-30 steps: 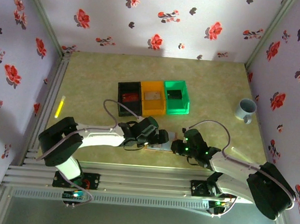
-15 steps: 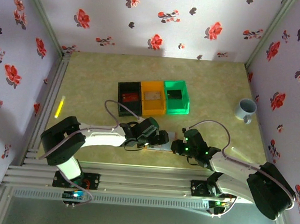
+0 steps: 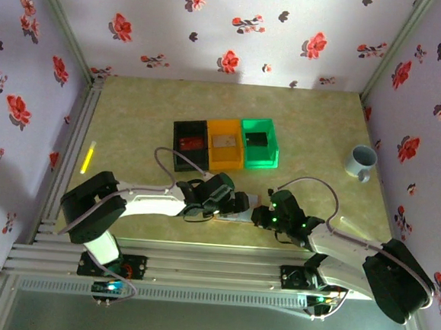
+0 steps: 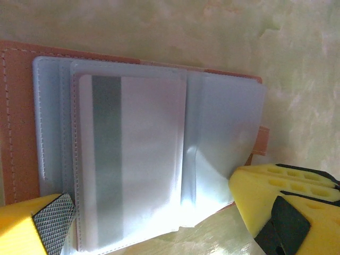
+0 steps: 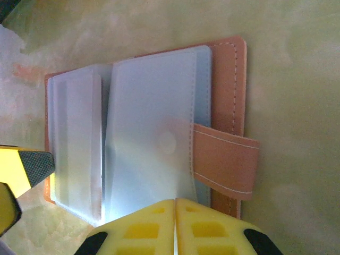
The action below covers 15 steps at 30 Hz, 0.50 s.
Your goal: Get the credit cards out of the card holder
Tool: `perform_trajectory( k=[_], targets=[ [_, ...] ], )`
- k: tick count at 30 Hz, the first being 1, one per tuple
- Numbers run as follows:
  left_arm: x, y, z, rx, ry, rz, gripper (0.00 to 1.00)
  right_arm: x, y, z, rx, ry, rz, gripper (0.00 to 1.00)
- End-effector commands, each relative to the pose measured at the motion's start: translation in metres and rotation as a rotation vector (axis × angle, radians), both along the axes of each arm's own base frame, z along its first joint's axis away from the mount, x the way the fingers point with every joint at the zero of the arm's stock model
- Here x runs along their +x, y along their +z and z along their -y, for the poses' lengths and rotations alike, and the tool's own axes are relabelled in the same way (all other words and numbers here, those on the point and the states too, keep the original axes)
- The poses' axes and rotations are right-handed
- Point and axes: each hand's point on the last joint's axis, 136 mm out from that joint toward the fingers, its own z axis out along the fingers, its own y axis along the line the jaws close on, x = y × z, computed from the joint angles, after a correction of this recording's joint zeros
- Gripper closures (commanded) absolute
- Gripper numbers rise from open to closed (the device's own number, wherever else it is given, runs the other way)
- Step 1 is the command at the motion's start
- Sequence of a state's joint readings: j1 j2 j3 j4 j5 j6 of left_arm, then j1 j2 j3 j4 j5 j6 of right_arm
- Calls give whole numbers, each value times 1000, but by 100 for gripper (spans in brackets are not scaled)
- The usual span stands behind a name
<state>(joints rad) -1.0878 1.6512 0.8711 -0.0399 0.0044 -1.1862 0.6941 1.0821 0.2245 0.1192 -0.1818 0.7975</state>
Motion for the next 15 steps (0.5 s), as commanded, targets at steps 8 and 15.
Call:
perform_trajectory(
  k=[8, 15],
  targets=[
    [-3, 0, 3, 26, -31, 11, 0, -3, -9, 6, -28, -18, -10, 92],
    [-3, -1, -2, 58, -37, 17, 0, -4, -10, 7, -31, -18, -12, 92]
  ],
)
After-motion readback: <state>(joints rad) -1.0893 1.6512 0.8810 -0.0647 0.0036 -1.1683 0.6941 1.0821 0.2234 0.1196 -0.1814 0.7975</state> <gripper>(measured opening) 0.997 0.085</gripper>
